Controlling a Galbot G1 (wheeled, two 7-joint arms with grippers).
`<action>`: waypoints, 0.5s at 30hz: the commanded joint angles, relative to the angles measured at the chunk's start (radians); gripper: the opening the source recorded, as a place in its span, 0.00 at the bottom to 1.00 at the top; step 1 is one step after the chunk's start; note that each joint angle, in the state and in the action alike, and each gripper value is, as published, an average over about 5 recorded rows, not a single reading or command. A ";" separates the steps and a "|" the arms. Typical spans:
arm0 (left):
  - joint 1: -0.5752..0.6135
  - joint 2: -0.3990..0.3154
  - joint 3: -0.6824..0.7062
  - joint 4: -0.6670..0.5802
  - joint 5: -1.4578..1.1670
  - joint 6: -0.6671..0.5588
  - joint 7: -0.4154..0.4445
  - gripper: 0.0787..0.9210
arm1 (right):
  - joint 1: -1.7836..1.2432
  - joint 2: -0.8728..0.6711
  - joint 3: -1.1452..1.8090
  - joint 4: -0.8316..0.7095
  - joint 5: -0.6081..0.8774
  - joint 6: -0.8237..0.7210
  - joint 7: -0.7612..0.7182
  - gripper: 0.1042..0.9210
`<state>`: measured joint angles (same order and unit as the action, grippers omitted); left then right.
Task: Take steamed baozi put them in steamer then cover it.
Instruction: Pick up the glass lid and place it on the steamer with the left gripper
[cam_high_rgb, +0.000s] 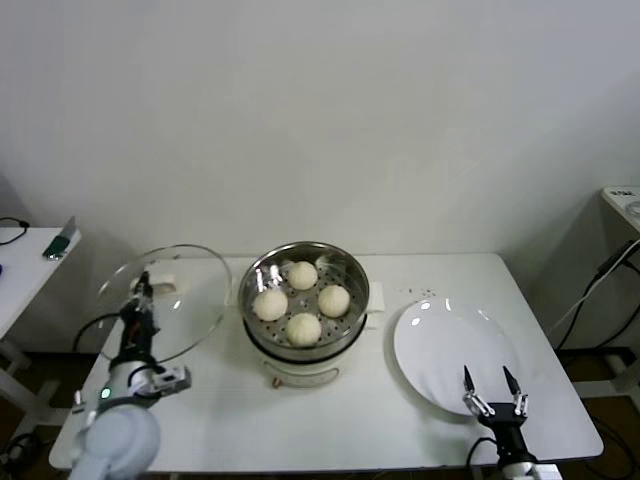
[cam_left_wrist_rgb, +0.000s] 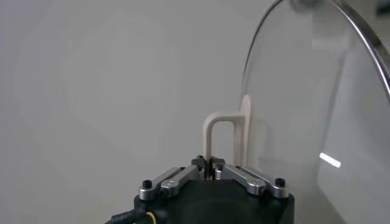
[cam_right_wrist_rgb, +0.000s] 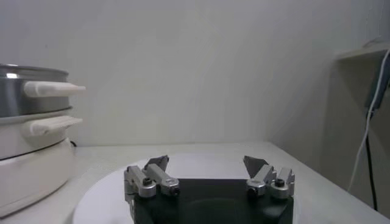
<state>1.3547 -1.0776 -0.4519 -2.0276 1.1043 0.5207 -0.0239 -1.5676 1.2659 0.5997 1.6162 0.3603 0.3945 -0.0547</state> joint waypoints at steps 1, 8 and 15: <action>-0.247 -0.154 0.437 -0.071 0.223 0.184 0.167 0.07 | 0.006 0.000 -0.004 -0.001 -0.017 0.013 0.014 0.88; -0.328 -0.314 0.575 0.031 0.343 0.200 0.214 0.07 | 0.006 -0.014 -0.001 -0.017 0.014 0.042 0.014 0.88; -0.371 -0.420 0.627 0.149 0.395 0.206 0.217 0.07 | -0.003 -0.028 0.006 -0.029 0.043 0.070 0.018 0.88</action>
<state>1.1023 -1.3029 -0.0247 -2.0053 1.3545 0.6807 0.1380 -1.5673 1.2463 0.6022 1.5950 0.3789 0.4373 -0.0416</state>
